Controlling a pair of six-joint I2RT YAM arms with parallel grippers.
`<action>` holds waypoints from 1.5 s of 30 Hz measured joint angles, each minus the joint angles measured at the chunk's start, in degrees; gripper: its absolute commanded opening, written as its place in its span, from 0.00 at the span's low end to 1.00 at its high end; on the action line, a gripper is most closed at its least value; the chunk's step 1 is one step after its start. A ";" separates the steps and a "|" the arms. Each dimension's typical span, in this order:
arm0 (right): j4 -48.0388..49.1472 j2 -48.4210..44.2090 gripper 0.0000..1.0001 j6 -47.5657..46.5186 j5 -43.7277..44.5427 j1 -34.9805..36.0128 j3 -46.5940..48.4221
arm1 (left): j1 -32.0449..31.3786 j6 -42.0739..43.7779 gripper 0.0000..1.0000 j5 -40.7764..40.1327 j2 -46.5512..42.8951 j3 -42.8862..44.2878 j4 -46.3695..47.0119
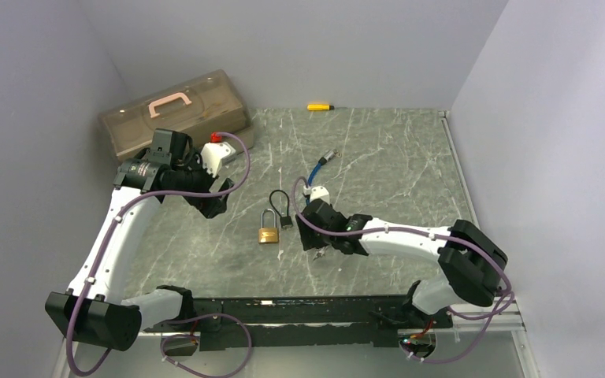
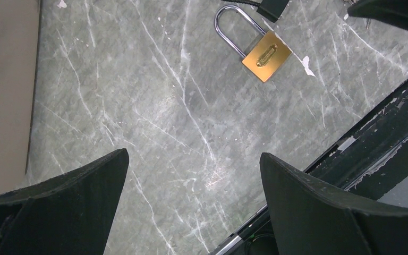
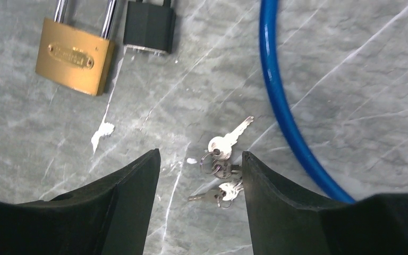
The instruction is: Unlock with the key
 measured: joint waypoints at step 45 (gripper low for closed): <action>-0.13 5.95 0.00 -2.60 0.68 -0.39 3.21 | 0.02 2.71 0.99 -0.98 -4.90 -0.11 0.39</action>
